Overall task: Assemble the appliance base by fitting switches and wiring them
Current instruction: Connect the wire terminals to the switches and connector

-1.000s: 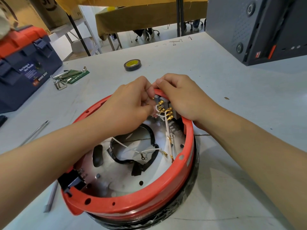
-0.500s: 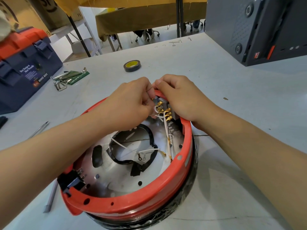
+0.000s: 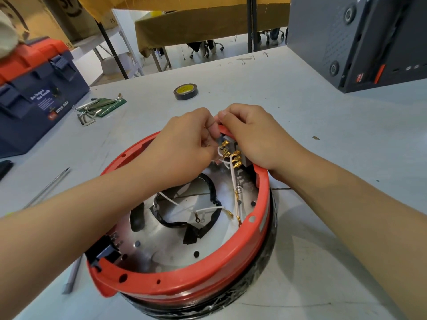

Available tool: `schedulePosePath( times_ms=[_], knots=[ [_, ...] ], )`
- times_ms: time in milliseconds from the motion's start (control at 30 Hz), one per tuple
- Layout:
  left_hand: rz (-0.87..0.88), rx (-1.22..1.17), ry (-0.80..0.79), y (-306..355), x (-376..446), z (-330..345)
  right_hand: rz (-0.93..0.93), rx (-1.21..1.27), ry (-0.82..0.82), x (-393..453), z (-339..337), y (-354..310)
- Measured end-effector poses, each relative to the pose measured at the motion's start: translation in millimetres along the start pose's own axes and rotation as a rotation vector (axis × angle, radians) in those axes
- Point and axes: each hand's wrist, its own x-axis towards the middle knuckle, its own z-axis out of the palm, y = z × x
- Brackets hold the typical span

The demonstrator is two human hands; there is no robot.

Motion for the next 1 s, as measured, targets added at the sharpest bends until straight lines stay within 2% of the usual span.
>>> schedulePosePath(
  times_ms=[167,400,767,1000],
  knots=[
    [0.109,0.018,0.07,0,-10,1,0.003,-0.006,0.004,2,0,1],
    [0.209,0.025,0.026,-1,-15,-4,0.005,-0.006,0.005,0,0,-1],
    [0.281,0.144,0.136,-10,-18,2,0.007,-0.026,0.004,-1,-1,-4],
    [0.306,0.129,0.175,-10,-18,4,0.0,-0.042,0.018,-4,-2,-7]
  ],
)
